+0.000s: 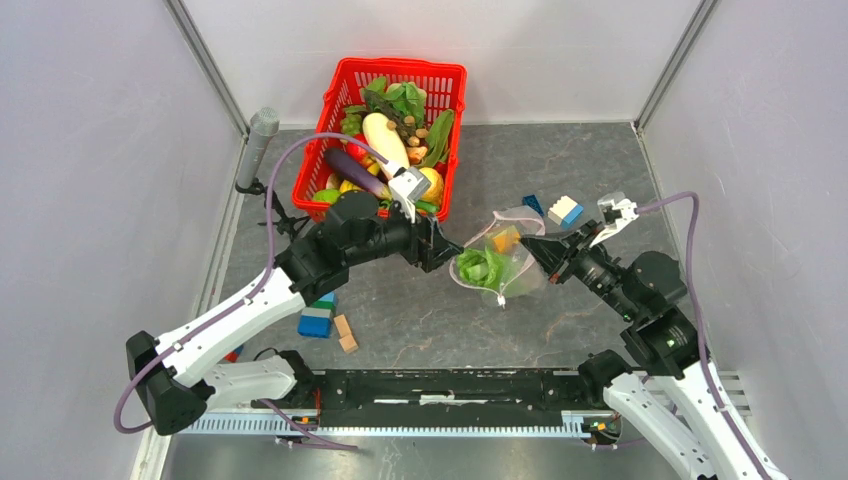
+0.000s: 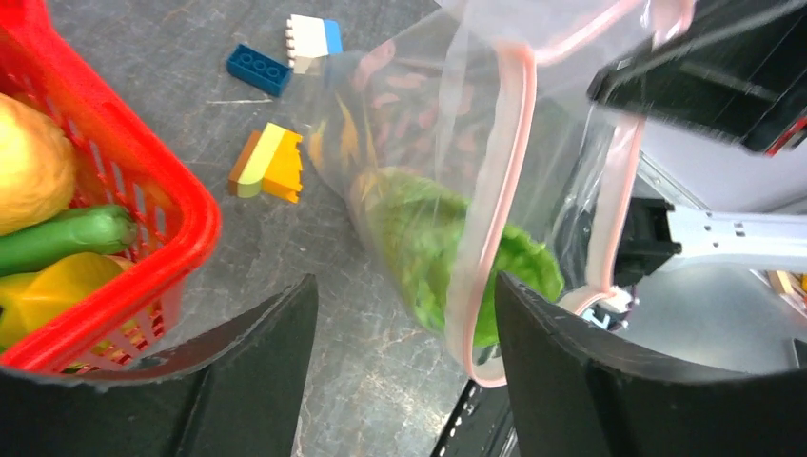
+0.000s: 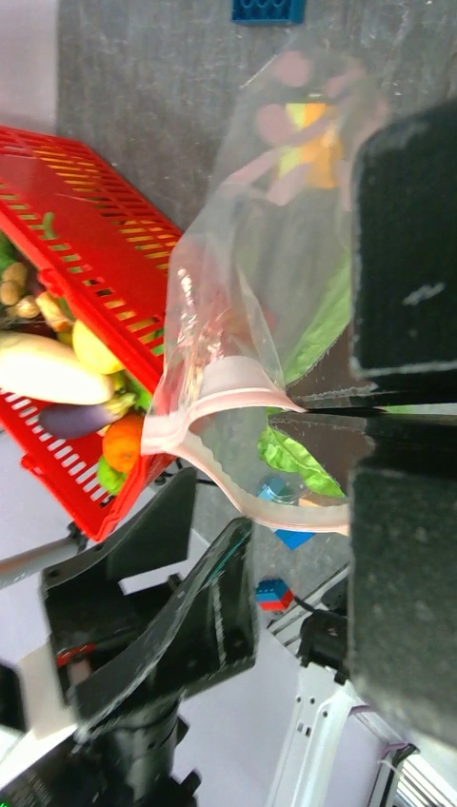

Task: Place the food in the zip-top bag and seal the zipper
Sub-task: Place the fake vegetable in the zipper food storage bag, then pick up the fake vegetable from the bin.

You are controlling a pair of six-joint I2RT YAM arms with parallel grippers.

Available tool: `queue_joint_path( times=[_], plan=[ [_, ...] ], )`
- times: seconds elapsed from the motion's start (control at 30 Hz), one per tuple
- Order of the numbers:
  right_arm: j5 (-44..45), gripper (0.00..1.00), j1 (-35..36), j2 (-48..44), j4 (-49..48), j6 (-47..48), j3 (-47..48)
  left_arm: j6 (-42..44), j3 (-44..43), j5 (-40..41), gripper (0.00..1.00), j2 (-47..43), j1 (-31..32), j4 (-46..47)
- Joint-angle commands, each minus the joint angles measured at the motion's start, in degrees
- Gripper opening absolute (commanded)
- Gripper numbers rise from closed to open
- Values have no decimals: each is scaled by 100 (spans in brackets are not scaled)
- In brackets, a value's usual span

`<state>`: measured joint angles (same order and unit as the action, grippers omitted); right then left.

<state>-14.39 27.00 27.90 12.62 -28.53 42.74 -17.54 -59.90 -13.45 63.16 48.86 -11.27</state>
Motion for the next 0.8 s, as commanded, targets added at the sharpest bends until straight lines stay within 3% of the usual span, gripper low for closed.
queue_joint_path(
  times=[0.0,0.13,0.33,0.5,0.57,0.77],
  plan=[
    [-153,0,-2,55,-658,49,-212,186,-413,80,77,-23,-231,133],
    [-248,0,-1,193,-795,71,-149,477,-705,70,100,-1,-522,-64],
    [-282,0,-2,251,-1035,-16,-249,579,-1402,1323,100,472,-1301,-110],
    [-395,0,-2,238,-1364,-182,-462,541,-1962,2286,100,1411,-1745,-37],
    [-417,0,4,218,-1463,-217,-503,393,-2106,2633,95,1856,-1872,-73],
    [-425,0,-2,128,-1426,-200,-495,-128,-1640,2938,93,2499,-2055,652]
  ],
)
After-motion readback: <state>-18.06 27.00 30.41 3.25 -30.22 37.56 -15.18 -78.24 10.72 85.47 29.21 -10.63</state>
